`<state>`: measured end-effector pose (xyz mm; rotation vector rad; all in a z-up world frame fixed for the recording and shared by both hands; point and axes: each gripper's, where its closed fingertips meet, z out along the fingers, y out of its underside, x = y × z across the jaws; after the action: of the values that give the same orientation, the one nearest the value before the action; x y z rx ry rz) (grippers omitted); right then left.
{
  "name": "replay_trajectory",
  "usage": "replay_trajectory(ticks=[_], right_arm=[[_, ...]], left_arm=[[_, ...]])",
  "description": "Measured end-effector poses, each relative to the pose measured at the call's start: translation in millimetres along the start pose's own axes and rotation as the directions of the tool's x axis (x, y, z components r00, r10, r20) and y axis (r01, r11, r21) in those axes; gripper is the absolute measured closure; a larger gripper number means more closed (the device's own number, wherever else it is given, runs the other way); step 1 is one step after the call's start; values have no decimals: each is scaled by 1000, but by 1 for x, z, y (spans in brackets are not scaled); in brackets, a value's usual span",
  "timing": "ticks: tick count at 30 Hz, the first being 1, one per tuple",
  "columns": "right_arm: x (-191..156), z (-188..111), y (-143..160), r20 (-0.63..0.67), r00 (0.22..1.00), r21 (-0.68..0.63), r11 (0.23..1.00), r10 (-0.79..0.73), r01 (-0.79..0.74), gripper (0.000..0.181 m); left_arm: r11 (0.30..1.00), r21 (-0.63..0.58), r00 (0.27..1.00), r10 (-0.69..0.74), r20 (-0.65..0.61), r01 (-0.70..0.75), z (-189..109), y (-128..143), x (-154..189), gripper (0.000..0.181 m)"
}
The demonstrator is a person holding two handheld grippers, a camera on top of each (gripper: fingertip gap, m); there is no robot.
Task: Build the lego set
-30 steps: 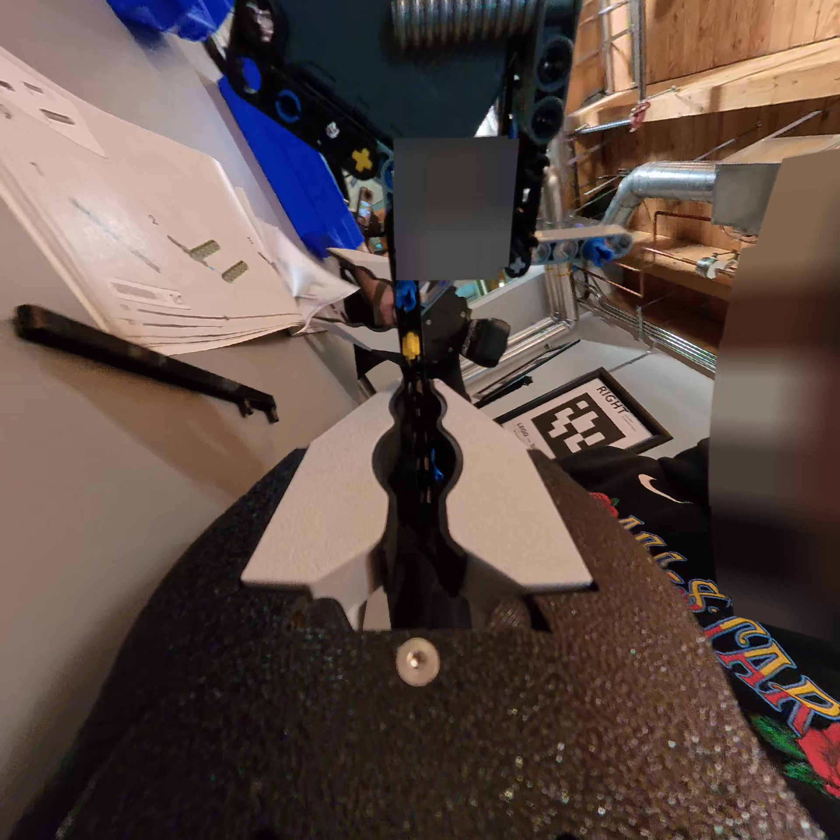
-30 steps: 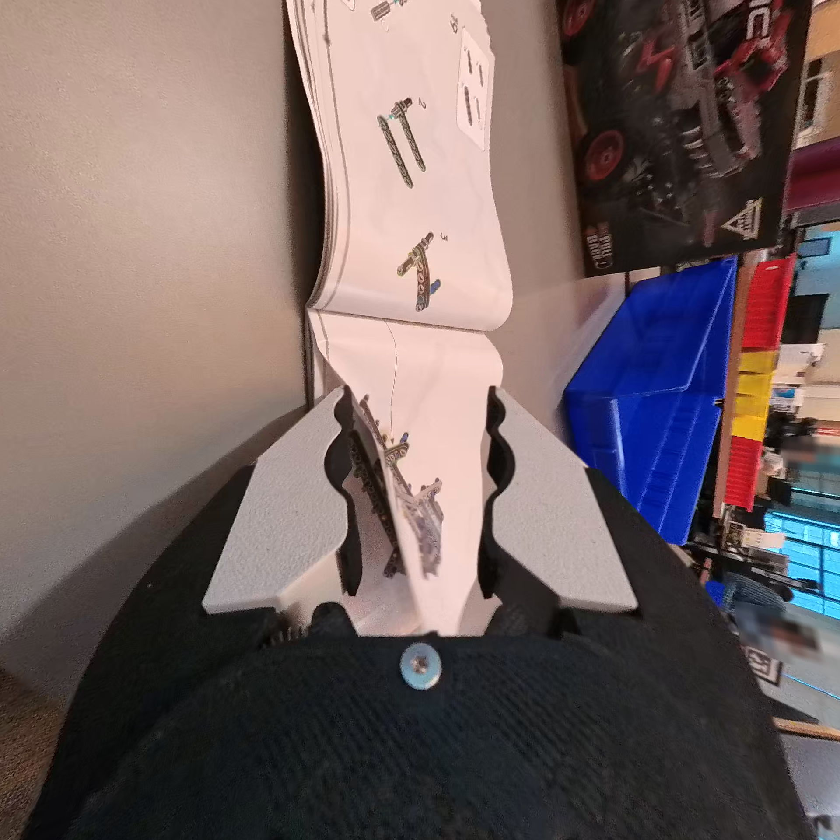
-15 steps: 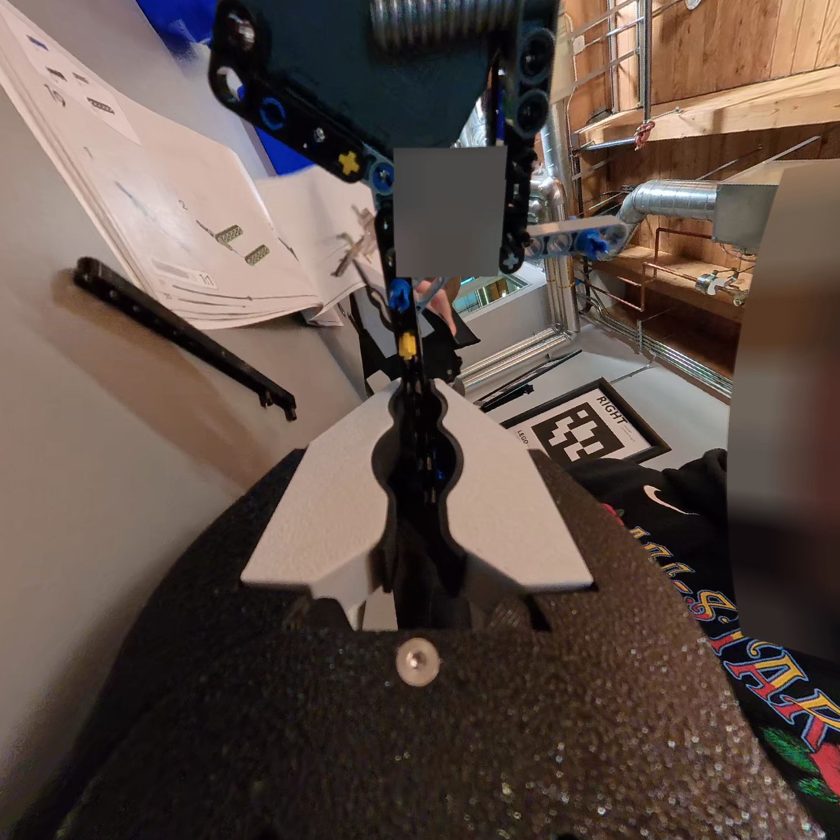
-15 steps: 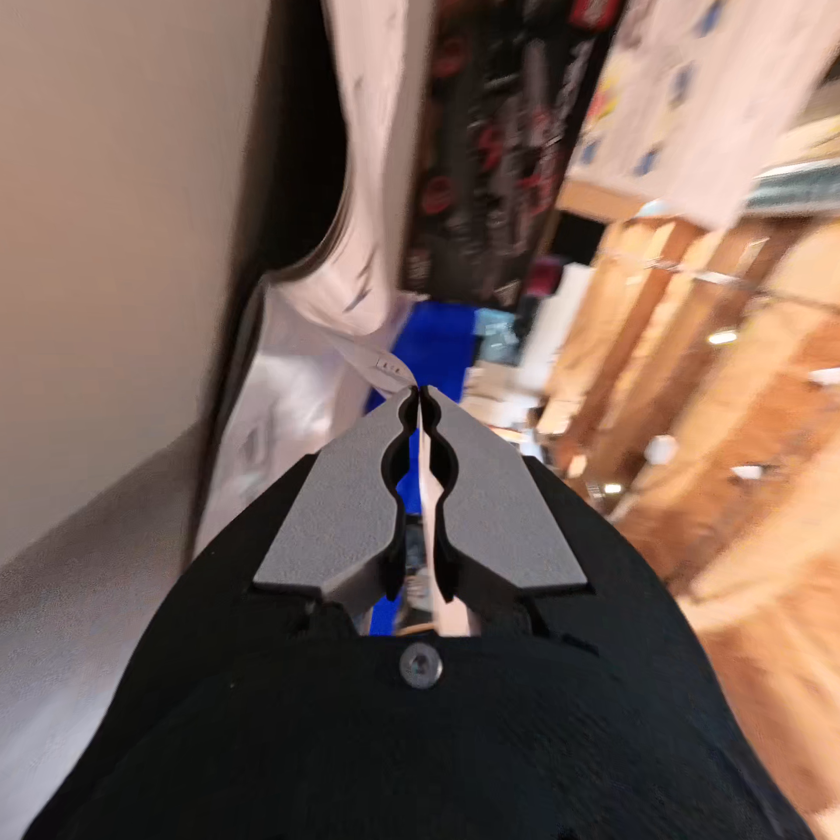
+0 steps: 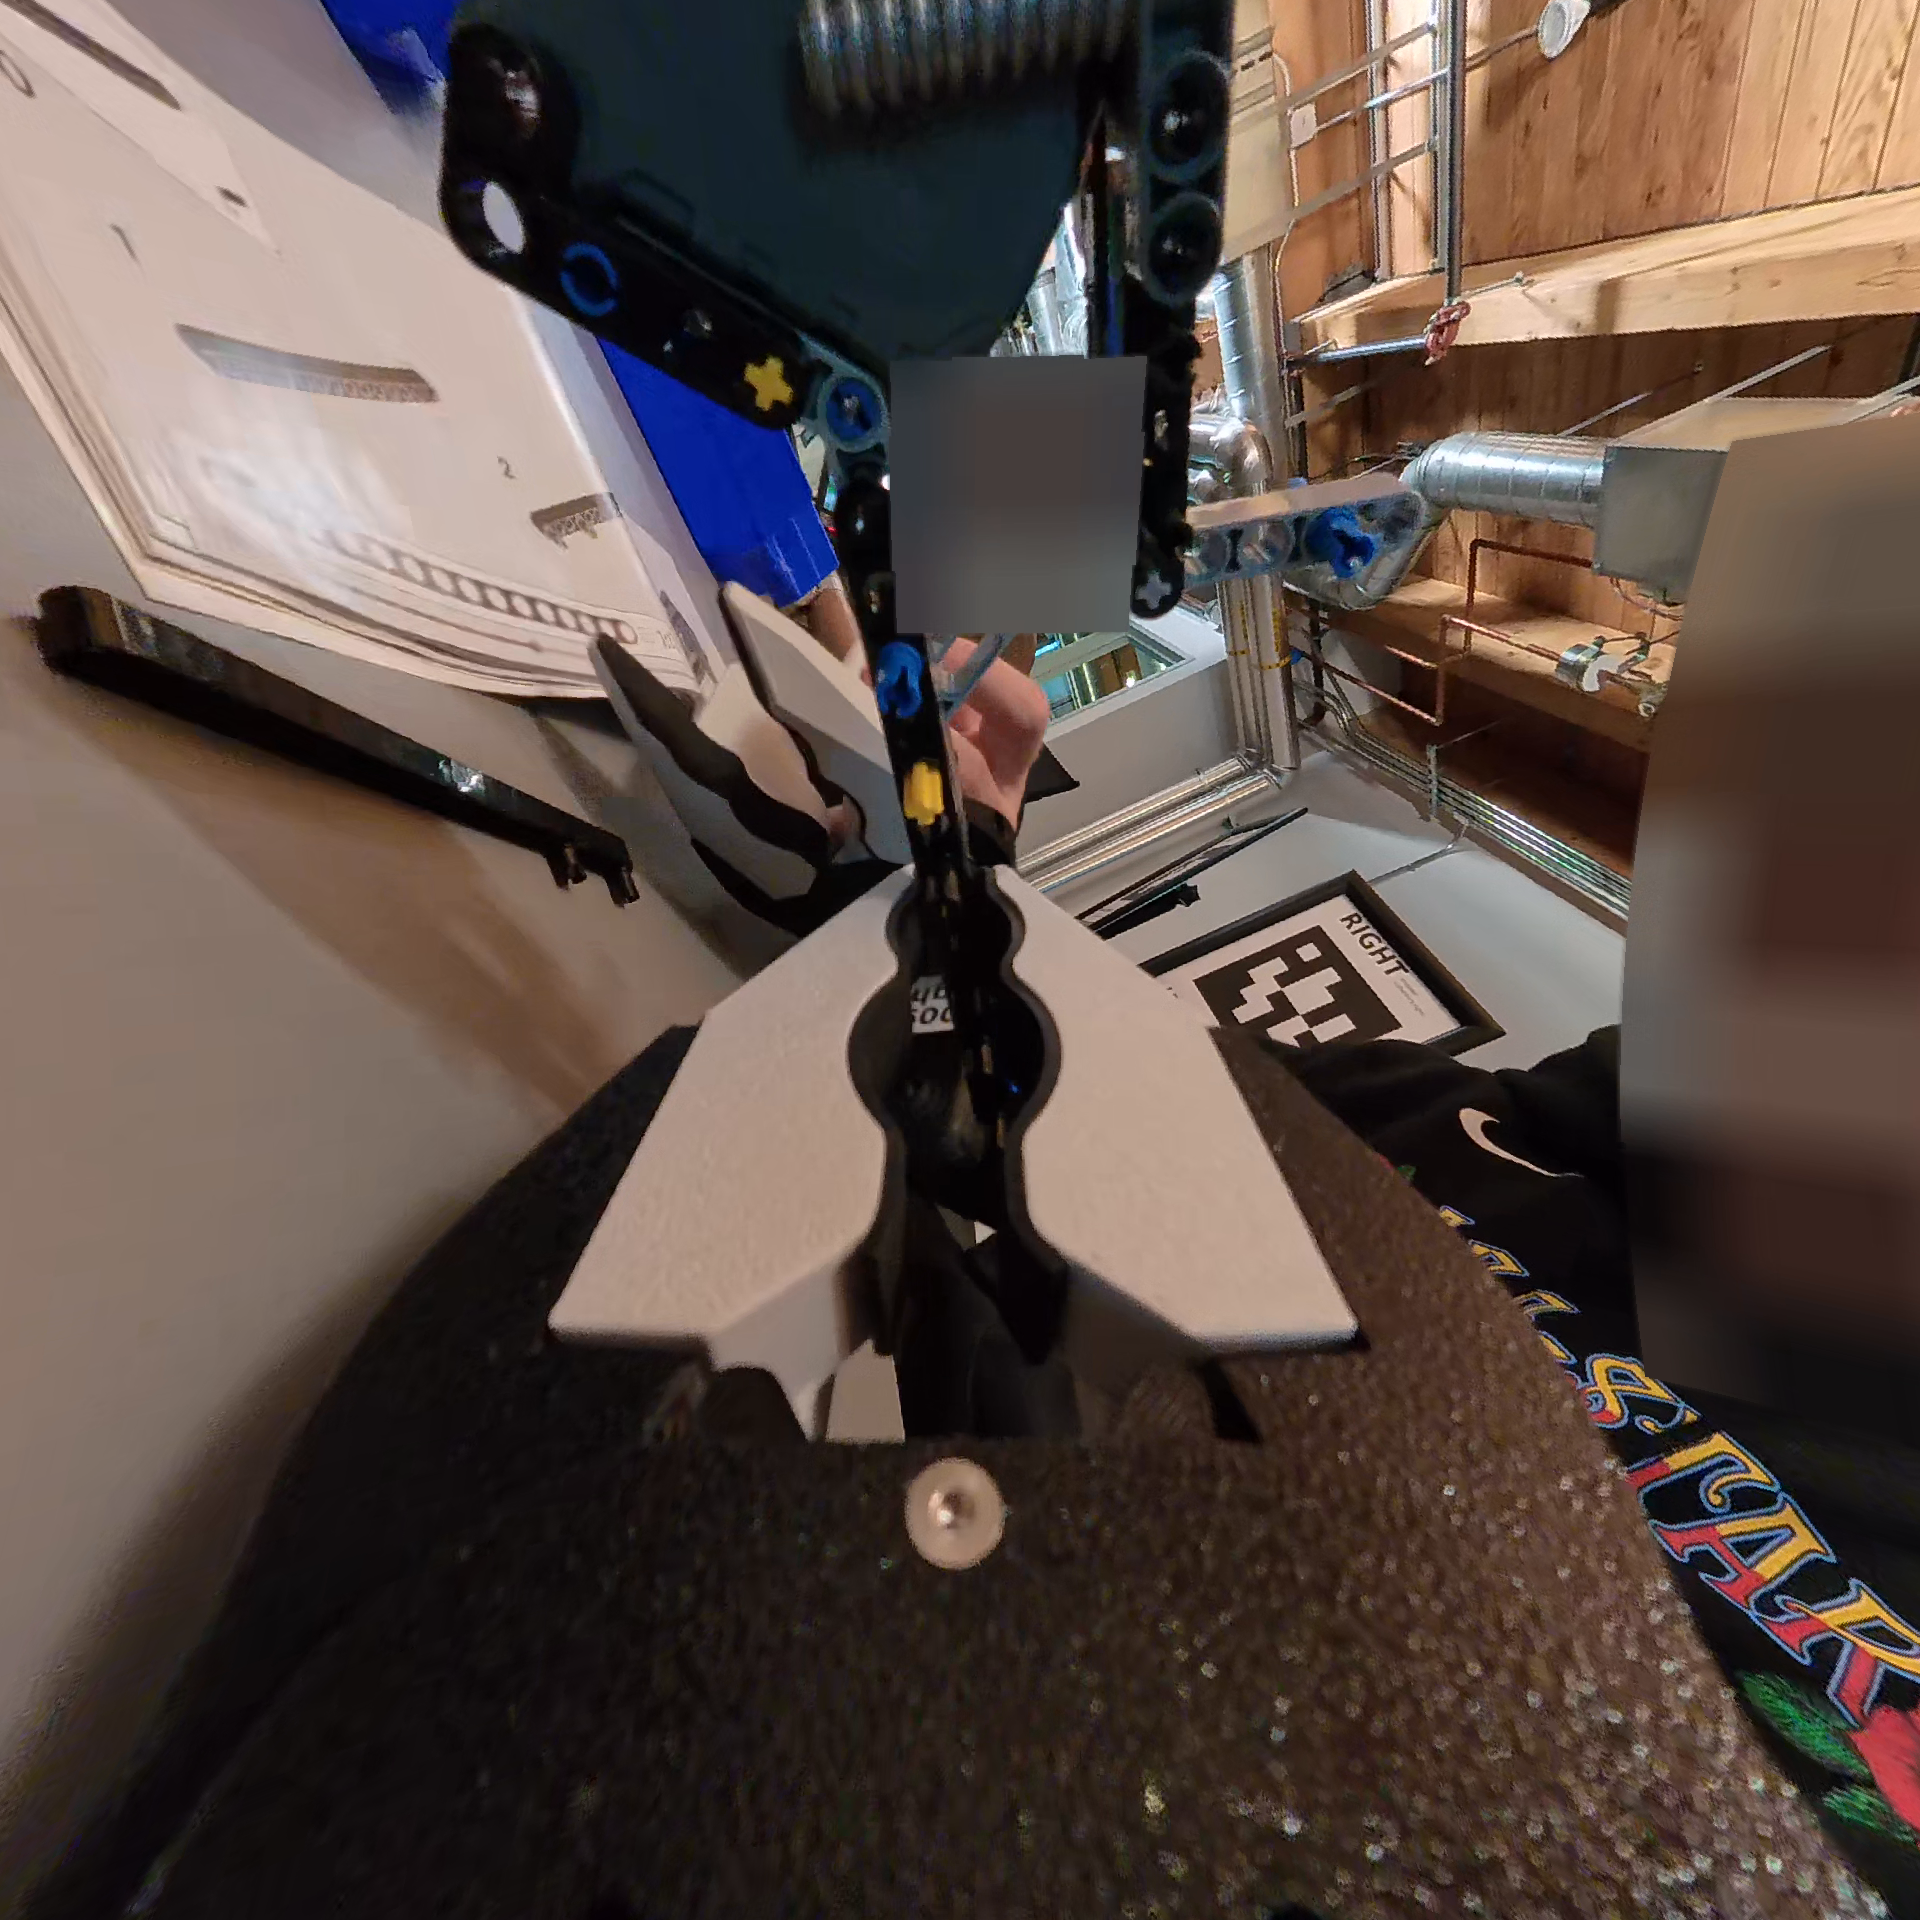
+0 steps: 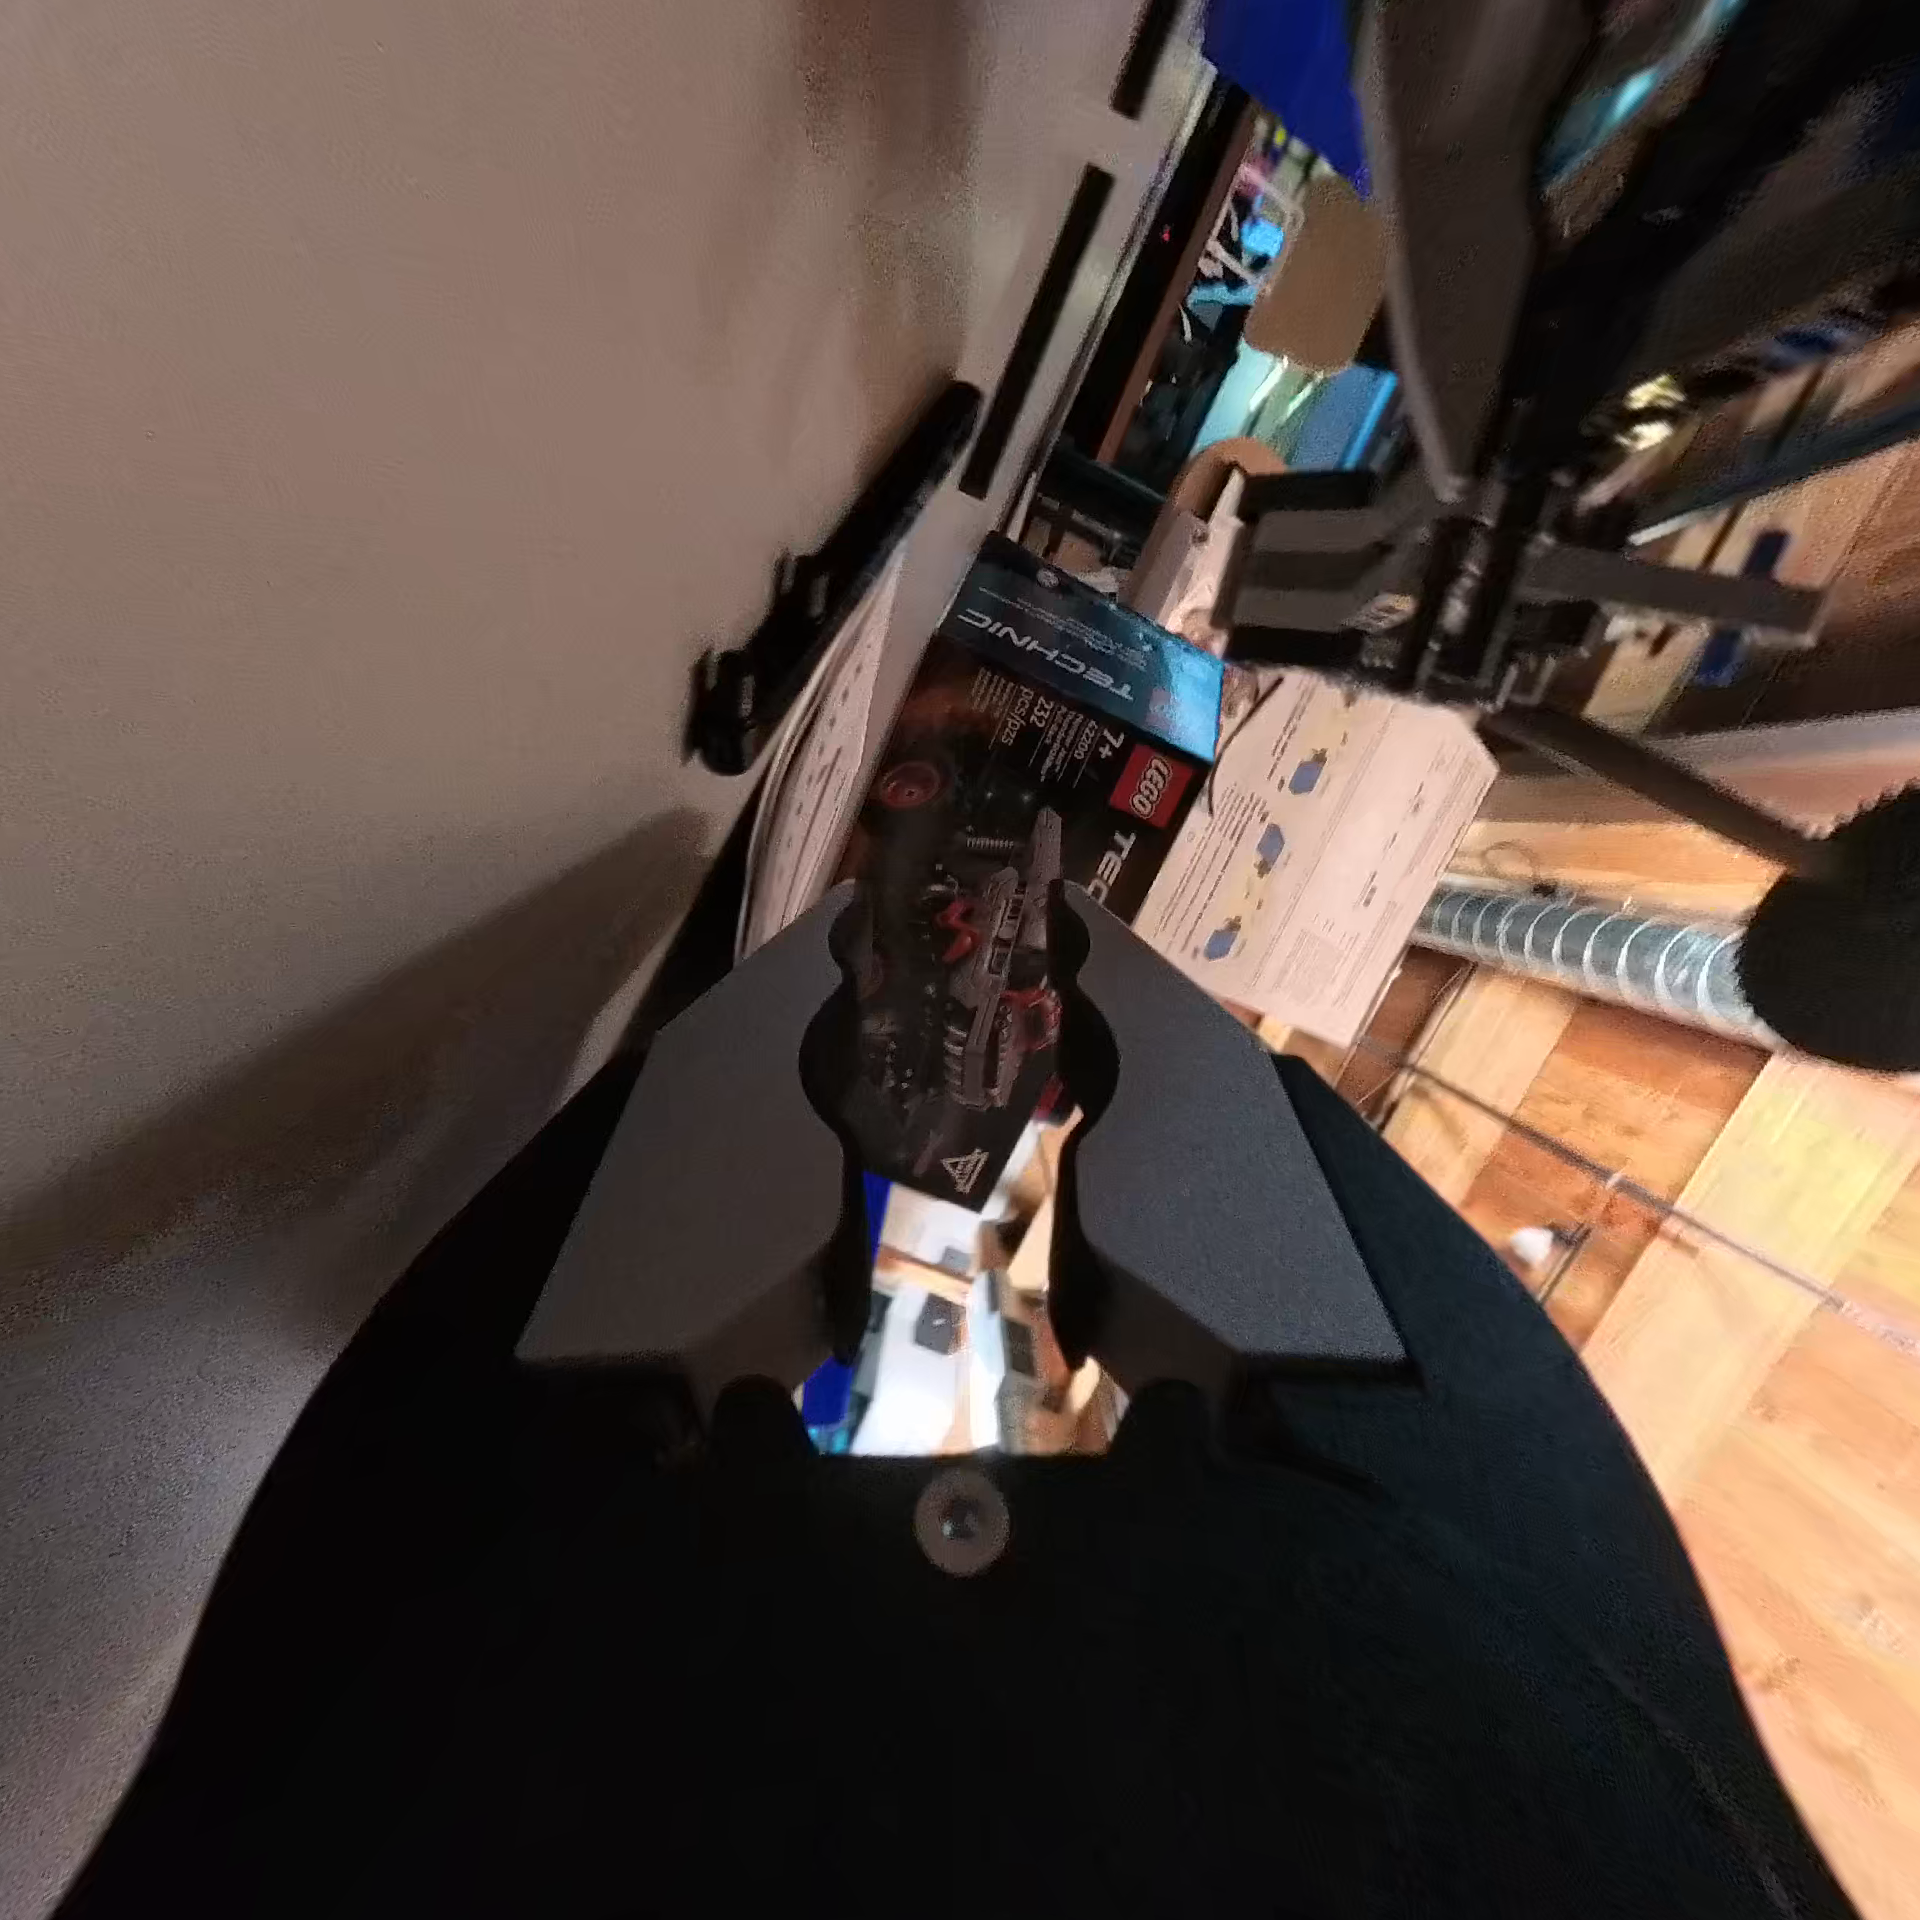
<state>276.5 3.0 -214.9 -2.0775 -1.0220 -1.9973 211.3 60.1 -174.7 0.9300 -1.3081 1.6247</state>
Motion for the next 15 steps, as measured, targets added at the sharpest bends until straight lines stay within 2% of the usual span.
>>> replay_trajectory(ticks=[4, 6, 7, 9, 11, 13, 15], right_arm=[[11, -20, 16, -24, 973, -56, 971, 229, -230, 150], [14, -36, 30, -17, 912, -72, 909, 411, -411, 151], [12, -44, 34, 15, 849, -70, 847, 528, -526, 151], [3, -59, 39, 121, 640, -90, 650, 759, -754, 148], [-5, -75, 32, 262, 327, -138, 371, 908, -918, 147], [-4, -89, 19, 359, 4, -206, 84, 933, -975, 145], [0, -94, 10, 379, -237, -260, -142, 895, -955, 145]], left_arm=[[1000, 2, 1000, -1, 2, 1, 0, 0, 0, 174], [1000, 2, 1000, 3, 4, -3, 0, 0, 0, 174], [1000, 1, 1000, 4, 5, -4, 0, 0, 0, 174], [1000, 3, 1000, 7, 9, -7, 0, 0, -1, 175], [1000, 6, 1000, 8, 16, -8, 0, -1, -2, 174], [1000, 5, 1000, 9, 21, -9, 0, -1, -2, 174], [1000, 2, 999, 14, 30, -14, 1, 0, -3, 174]])
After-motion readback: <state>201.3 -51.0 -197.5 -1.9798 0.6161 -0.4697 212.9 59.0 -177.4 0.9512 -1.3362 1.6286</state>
